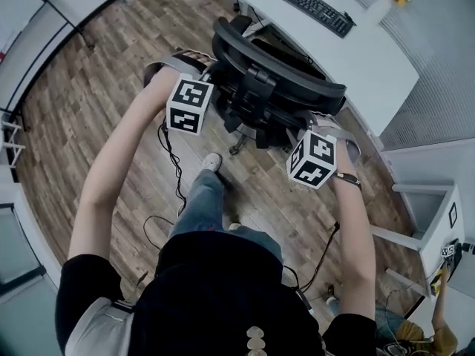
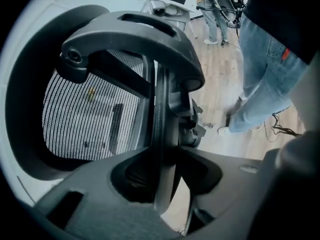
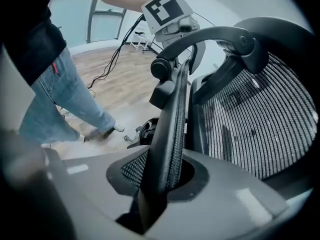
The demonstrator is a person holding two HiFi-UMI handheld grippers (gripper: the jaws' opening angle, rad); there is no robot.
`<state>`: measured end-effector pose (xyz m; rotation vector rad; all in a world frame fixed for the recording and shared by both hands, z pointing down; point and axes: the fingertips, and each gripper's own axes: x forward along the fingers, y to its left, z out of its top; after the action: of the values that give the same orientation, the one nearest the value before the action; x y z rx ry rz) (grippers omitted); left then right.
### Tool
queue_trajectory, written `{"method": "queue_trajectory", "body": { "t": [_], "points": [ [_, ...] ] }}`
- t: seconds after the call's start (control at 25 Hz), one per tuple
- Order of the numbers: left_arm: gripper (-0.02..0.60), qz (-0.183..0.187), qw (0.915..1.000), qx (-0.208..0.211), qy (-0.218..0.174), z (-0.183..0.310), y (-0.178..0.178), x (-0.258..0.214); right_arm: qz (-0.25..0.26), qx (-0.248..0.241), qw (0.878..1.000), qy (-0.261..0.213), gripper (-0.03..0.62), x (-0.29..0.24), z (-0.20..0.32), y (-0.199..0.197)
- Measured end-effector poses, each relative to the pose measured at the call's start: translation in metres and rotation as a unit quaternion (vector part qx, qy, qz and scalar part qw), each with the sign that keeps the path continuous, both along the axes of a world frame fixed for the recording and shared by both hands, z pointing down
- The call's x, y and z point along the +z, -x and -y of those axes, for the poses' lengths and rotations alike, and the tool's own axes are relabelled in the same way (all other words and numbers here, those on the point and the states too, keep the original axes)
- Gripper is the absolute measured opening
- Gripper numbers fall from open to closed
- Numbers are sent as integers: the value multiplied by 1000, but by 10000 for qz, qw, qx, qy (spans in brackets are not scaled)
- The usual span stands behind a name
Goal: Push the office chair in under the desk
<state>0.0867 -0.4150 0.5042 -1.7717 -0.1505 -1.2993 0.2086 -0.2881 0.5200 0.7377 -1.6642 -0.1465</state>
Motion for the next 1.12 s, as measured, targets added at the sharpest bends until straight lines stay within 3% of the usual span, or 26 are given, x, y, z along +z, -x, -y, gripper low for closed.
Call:
{"method": "queue_trajectory", "body": {
  "t": [0.44, 0.68, 1.12],
  "points": [
    [144, 33, 9968, 789, 153, 84, -17, -4, 383, 824, 9955, 273, 98, -1, 69, 4],
    [141, 142, 9919, 1201, 389, 131, -5, 0, 458, 1229, 9906, 377, 98, 2, 109, 26],
    [146, 32, 9874, 1547, 345, 142, -8, -5, 439, 1651, 9850, 244, 104, -2, 113, 35]
  ]
}}
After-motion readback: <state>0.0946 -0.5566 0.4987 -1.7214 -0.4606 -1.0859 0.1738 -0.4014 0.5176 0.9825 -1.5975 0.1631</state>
